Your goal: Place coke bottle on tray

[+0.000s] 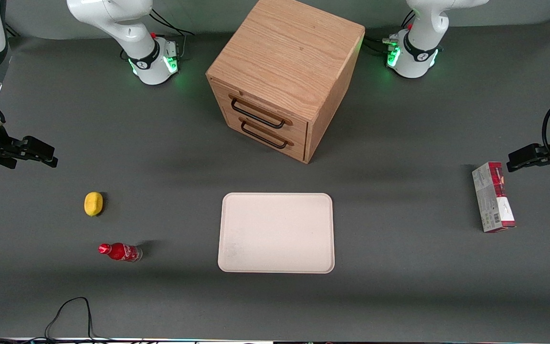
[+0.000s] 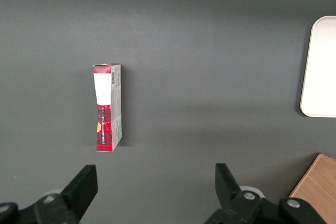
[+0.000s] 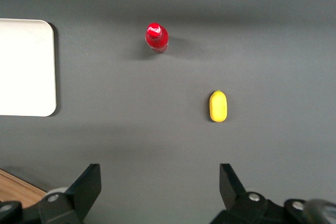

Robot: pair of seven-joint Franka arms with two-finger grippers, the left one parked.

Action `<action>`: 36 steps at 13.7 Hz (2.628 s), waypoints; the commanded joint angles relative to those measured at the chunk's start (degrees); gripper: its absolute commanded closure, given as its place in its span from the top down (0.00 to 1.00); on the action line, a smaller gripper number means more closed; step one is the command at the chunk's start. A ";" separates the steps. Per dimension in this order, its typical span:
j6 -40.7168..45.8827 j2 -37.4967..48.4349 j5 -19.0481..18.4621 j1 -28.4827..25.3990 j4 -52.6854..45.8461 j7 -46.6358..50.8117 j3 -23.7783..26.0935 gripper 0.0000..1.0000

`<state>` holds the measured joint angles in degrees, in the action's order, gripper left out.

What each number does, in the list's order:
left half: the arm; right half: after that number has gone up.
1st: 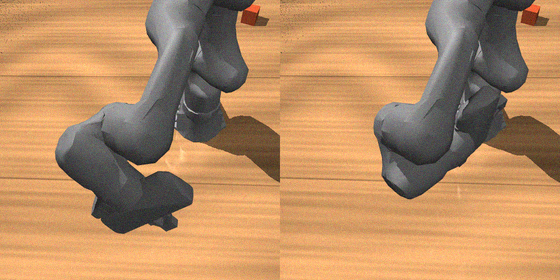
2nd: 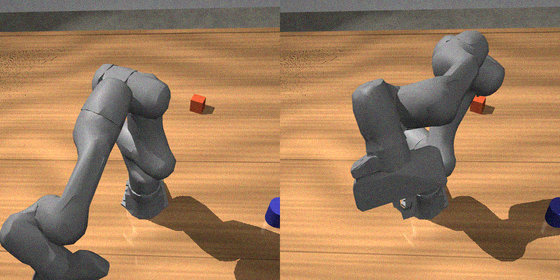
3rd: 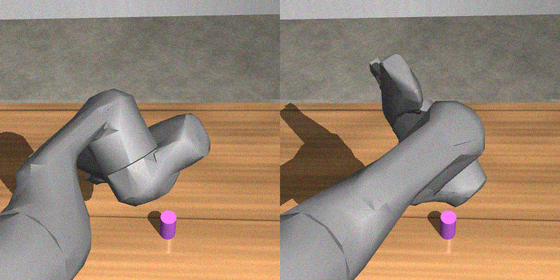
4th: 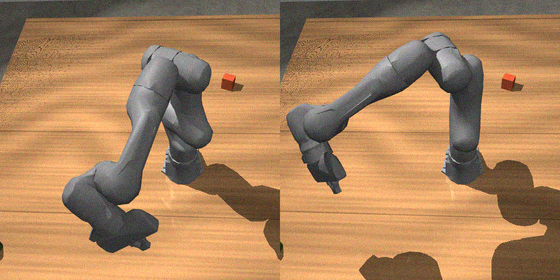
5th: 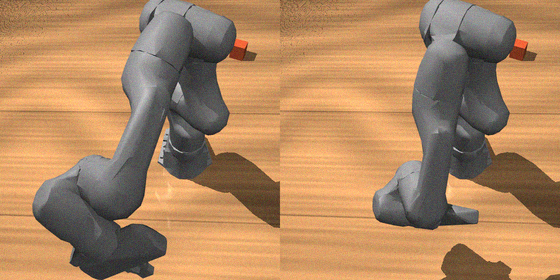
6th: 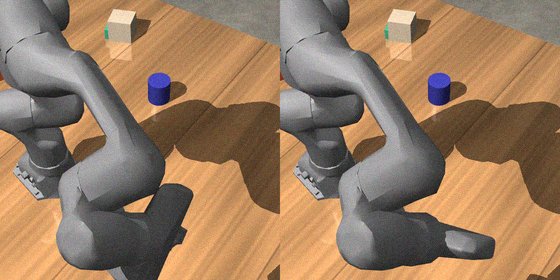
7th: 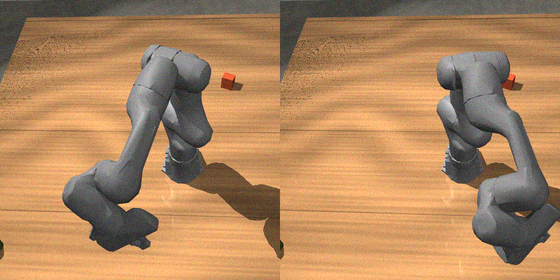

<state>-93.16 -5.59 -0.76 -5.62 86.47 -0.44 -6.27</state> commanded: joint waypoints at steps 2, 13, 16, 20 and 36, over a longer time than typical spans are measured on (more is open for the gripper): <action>0.52 1.29 -1.09 -0.35 1.16 -0.44 0.02 1.00; 10.09 -24.44 2.07 1.93 -33.52 -5.28 0.11 1.00; 8.61 -25.96 2.60 1.93 -34.18 -5.28 0.20 1.00; 7.38 -27.80 3.04 1.49 -32.69 -5.02 0.29 1.00; -16.42 -40.03 5.59 1.49 -20.92 -5.45 0.38 1.00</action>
<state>-106.29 -46.09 3.27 -4.25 62.46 -4.21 -5.78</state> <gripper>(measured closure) 0.000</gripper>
